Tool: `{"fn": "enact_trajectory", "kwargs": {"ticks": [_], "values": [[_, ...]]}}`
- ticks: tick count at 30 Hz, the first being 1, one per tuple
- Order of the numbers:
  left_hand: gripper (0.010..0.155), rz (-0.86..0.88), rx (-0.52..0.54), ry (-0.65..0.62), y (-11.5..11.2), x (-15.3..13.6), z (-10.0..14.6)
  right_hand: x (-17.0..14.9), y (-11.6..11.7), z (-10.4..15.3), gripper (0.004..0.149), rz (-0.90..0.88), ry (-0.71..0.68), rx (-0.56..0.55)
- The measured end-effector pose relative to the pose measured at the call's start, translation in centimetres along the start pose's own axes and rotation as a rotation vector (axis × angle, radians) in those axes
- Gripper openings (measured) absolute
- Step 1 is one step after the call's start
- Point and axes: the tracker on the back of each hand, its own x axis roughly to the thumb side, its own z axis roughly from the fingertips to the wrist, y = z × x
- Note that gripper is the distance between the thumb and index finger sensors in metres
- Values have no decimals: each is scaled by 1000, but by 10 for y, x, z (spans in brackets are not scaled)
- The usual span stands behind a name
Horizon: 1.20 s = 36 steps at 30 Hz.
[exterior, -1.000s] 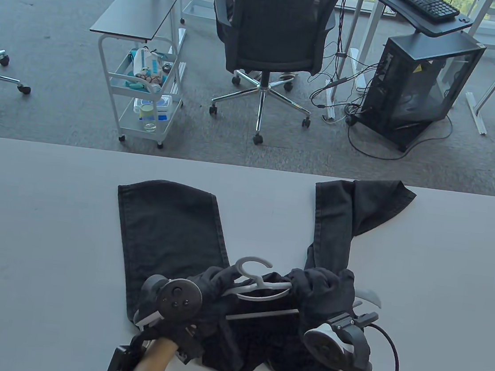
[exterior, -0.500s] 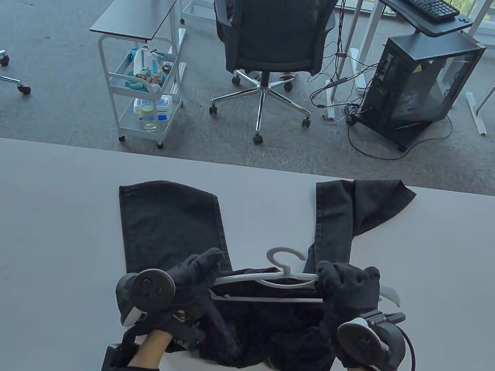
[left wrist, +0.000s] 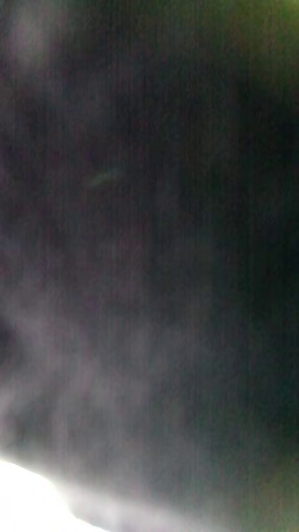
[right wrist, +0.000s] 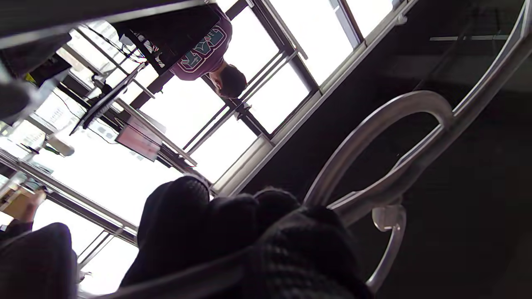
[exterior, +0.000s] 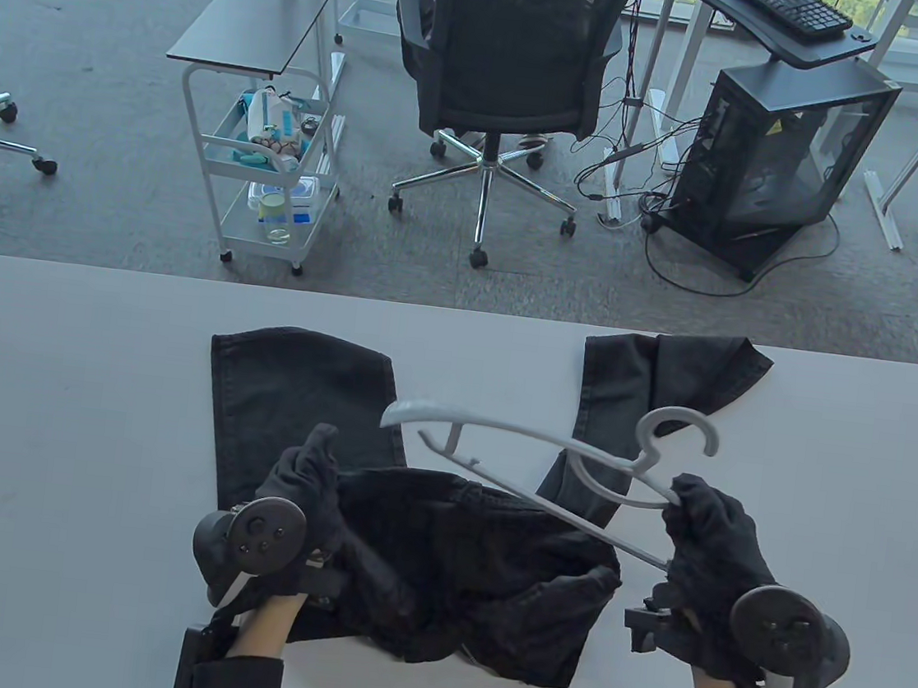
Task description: Remove trousers from gray hanger
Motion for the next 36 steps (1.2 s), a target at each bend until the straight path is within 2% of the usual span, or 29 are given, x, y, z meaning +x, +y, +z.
{"fn": "enact_trajectory", "kwargs": {"ticks": [6,10,20,23,29,33,36], "values": [[67,16,-73,-43,5,-3,3,-39,-13,-4,49,-139,256,-9],[73,17,-160,-111,6,-3,5,-69,-2,-3,51,-173,432,77],[78,27,-253,-109,4,-3,10,-114,25,7,54,-7,710,273],[79,17,-301,-111,0,-4,10,-123,32,11,54,32,747,326],[80,6,-390,-98,-5,-4,12,-138,40,19,55,46,826,360],[80,-2,-420,-98,-7,-4,12,-136,40,19,56,55,815,343],[80,8,-434,-84,-7,-4,12,-132,39,19,57,77,805,372]]}}
